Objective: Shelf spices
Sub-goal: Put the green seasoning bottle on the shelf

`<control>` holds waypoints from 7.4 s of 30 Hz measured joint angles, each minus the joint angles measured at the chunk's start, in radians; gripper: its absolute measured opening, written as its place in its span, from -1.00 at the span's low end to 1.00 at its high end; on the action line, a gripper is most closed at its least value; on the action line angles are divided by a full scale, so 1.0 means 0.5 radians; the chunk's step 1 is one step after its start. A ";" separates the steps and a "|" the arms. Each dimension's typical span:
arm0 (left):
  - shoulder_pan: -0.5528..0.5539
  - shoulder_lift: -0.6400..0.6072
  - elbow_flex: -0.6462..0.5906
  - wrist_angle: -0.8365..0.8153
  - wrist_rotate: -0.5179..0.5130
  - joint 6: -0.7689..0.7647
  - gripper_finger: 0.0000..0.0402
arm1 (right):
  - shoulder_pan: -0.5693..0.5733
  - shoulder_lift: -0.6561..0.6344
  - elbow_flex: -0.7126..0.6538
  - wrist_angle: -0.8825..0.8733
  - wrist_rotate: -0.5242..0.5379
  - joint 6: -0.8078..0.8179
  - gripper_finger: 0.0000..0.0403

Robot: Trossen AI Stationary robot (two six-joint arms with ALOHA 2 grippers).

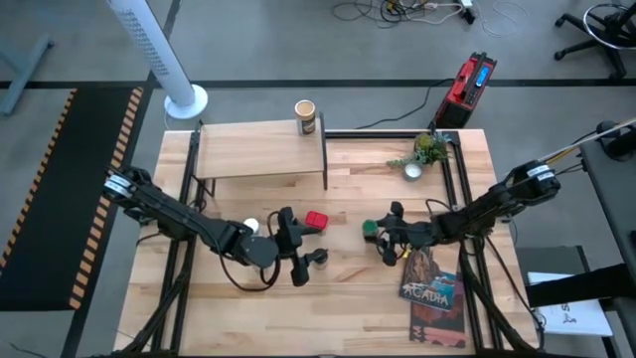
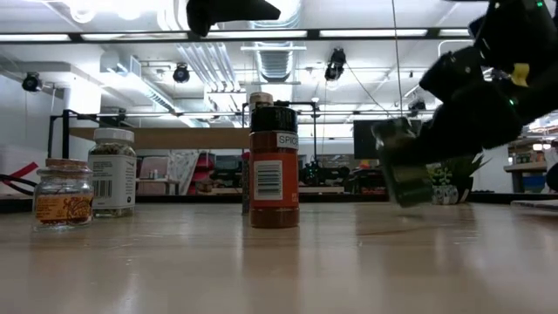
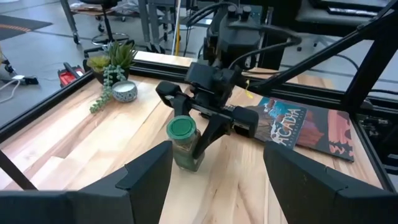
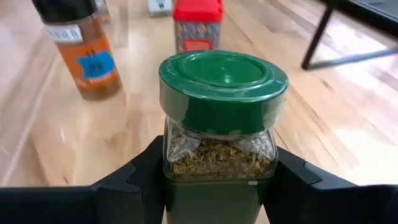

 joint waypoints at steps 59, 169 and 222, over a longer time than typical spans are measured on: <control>-0.008 0.002 -0.083 -0.071 -0.028 -0.047 0.21 | -0.057 -0.601 1.106 -2.704 -0.324 0.529 0.55; -0.146 -0.008 -0.477 0.651 0.486 -0.339 0.21 | -0.999 1.363 4.230 -4.193 -0.916 -1.273 -0.11; 0.158 -0.468 -0.078 -0.556 0.032 0.175 0.27 | -0.487 1.207 4.283 -4.229 -0.955 -1.284 -0.11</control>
